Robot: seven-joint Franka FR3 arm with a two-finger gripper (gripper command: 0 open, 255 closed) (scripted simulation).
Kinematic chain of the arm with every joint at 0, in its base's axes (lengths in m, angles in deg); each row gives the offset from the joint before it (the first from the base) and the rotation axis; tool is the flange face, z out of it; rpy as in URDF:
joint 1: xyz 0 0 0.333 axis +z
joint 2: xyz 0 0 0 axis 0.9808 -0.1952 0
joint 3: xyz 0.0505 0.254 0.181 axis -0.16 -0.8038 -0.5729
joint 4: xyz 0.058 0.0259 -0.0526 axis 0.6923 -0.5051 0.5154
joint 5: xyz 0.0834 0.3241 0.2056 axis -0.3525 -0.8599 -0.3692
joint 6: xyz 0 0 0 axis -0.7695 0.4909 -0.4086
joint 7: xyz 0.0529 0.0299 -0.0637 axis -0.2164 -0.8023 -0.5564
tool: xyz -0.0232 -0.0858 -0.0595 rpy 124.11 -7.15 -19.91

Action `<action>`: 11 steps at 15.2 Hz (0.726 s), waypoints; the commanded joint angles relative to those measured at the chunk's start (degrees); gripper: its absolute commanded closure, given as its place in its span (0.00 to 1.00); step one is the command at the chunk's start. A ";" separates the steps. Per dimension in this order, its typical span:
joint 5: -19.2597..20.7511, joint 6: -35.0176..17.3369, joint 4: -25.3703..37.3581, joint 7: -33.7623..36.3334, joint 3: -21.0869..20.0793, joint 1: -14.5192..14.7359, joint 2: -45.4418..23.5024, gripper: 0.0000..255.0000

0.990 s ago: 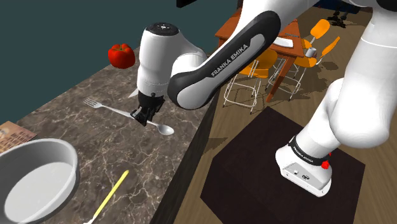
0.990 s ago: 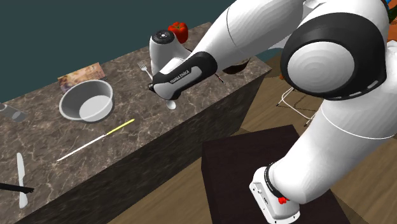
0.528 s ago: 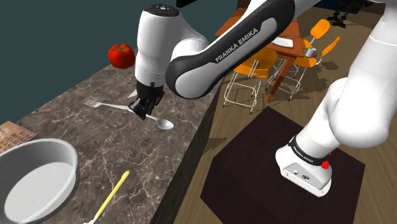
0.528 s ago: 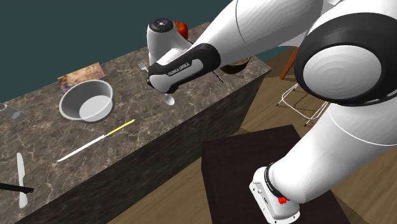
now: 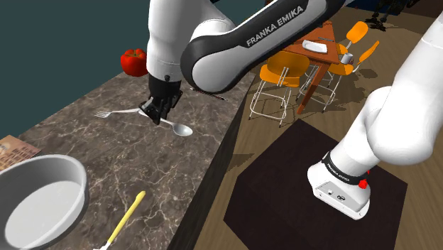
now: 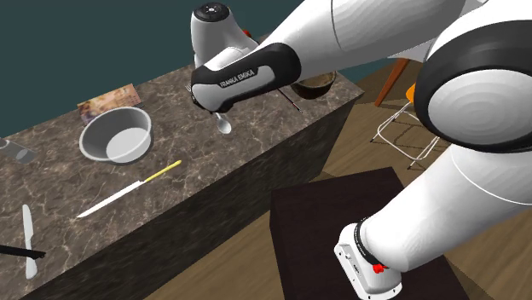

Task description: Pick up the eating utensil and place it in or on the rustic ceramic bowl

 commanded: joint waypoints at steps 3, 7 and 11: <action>-1.18 3.02 1.50 -0.88 -0.17 -0.23 1.64 1.00; -2.10 5.92 3.09 -1.51 -0.26 -0.36 3.07 1.00; -2.85 8.84 4.89 -2.02 -0.29 -0.46 4.30 1.00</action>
